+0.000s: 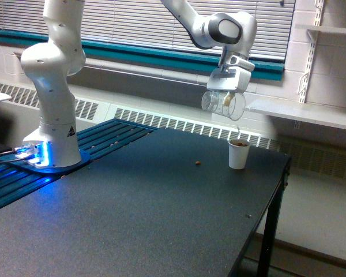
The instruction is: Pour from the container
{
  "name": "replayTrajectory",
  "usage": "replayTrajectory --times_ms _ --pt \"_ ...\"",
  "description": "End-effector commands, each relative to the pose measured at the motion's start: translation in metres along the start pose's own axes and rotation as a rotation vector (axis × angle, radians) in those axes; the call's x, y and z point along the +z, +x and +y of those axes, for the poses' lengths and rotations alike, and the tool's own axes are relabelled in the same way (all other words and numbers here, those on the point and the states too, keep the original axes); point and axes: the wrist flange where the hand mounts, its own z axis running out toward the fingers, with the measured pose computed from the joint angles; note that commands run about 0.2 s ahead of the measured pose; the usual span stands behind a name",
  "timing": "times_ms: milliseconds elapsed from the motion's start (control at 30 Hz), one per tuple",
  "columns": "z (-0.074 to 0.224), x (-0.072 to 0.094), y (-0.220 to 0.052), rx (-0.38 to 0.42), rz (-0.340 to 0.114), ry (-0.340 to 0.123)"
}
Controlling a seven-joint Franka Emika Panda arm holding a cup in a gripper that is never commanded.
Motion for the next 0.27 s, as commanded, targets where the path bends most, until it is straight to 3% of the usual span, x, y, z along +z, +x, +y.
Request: replayTrajectory --times_ms 33,267 --pt "-0.0031 -0.0041 -0.0006 -0.021 -0.015 0.003" --pt "-0.001 -0.006 0.0003 -0.023 -0.012 0.019"
